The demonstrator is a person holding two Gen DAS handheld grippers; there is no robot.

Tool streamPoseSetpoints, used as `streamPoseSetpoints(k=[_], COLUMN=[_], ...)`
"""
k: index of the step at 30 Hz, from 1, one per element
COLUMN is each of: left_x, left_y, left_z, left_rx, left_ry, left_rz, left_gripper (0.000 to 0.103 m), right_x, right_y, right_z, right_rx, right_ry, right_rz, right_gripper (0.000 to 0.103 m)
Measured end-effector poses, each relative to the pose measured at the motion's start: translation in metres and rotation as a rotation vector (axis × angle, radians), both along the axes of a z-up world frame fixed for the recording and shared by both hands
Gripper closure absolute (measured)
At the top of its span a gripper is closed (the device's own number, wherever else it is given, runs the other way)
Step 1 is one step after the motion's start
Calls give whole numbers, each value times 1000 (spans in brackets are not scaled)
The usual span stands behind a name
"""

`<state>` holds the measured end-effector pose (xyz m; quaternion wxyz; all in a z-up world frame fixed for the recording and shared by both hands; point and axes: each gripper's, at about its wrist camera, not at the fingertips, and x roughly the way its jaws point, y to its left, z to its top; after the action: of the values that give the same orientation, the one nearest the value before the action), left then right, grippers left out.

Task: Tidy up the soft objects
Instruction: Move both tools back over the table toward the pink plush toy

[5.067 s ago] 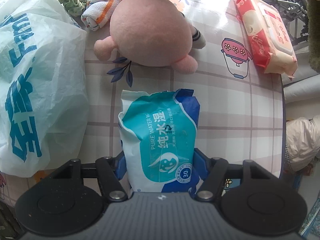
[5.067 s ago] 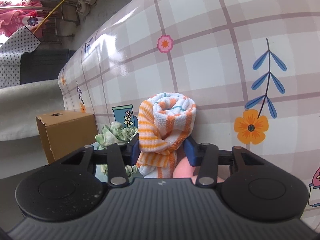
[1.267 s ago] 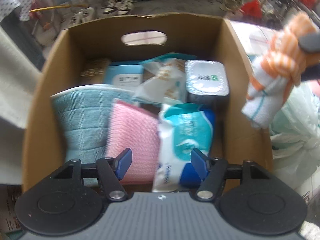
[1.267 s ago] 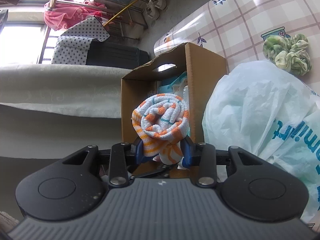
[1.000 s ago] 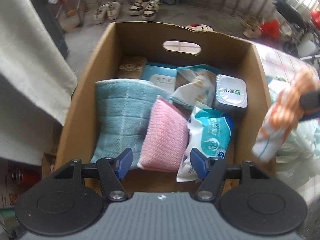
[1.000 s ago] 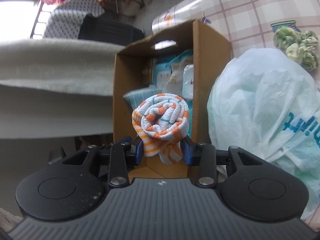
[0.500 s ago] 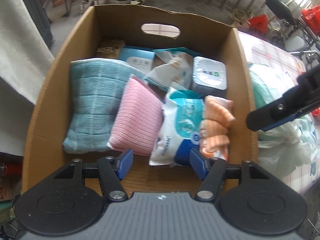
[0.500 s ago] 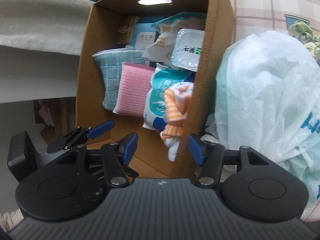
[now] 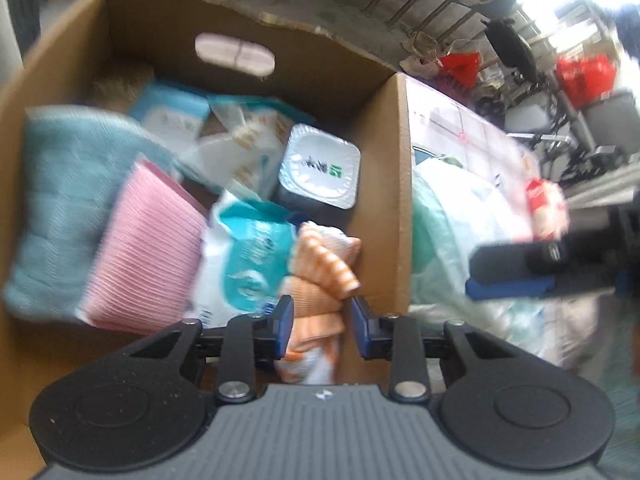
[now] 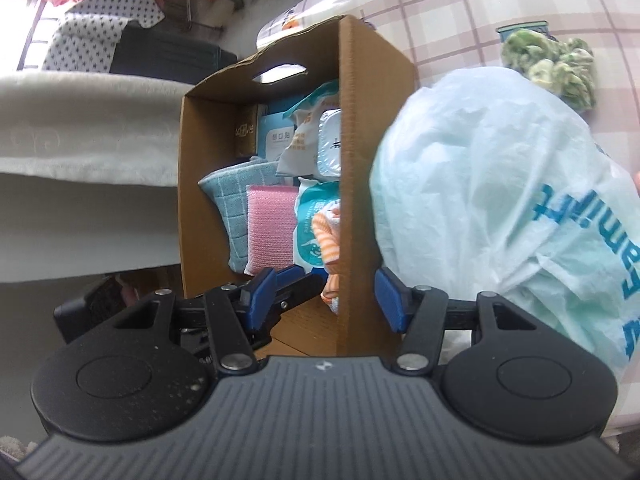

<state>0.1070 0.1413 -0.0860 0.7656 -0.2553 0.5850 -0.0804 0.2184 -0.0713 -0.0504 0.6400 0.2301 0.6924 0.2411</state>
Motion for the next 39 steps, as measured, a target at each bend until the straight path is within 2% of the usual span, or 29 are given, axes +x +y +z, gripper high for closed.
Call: streamPoseSetpoints(k=[5, 9, 13, 16, 18, 19, 23, 27, 33, 36, 39], left_x=[12, 16, 18, 17, 14, 12, 4, -3, -10, -6, 3], left_y=[5, 12, 12, 11, 13, 13, 11, 1, -51, -93, -139], left_z=[-30, -48, -56, -51, -38, -31, -2, 39, 101, 125, 137], left_rx=[-141, -224, -239, -230, -195, -172, -95, 72, 268, 282, 222], left_ry=[110, 161, 185, 188, 173, 161, 129, 62, -53, -114, -132], left_rz=[74, 142, 167, 182, 204, 216, 255, 265, 247, 232, 211], left_gripper=[74, 73, 73, 67, 45, 43, 38, 32, 32, 32, 33], right_x=[-6, -11, -15, -16, -16, -16, -17, -16, -7, 8, 31], right_y=[-19, -33, -47, -53, -59, -62, -75, -98, -156, -196, -238], right_z=[-8, -13, -15, -12, -8, -7, 4, 7, 10, 16, 19], right_rx=[16, 29, 48, 73, 98, 116, 167, 231, 263, 231, 182], right_ry=[14, 19, 19, 5, -2, -3, -38, -57, -82, -116, -181], right_rz=[-72, -119, -153, -164, -169, -171, -170, -194, -220, -222, -211], right_gripper=[48, 48, 49, 48, 47, 44, 26, 21, 20, 20, 20])
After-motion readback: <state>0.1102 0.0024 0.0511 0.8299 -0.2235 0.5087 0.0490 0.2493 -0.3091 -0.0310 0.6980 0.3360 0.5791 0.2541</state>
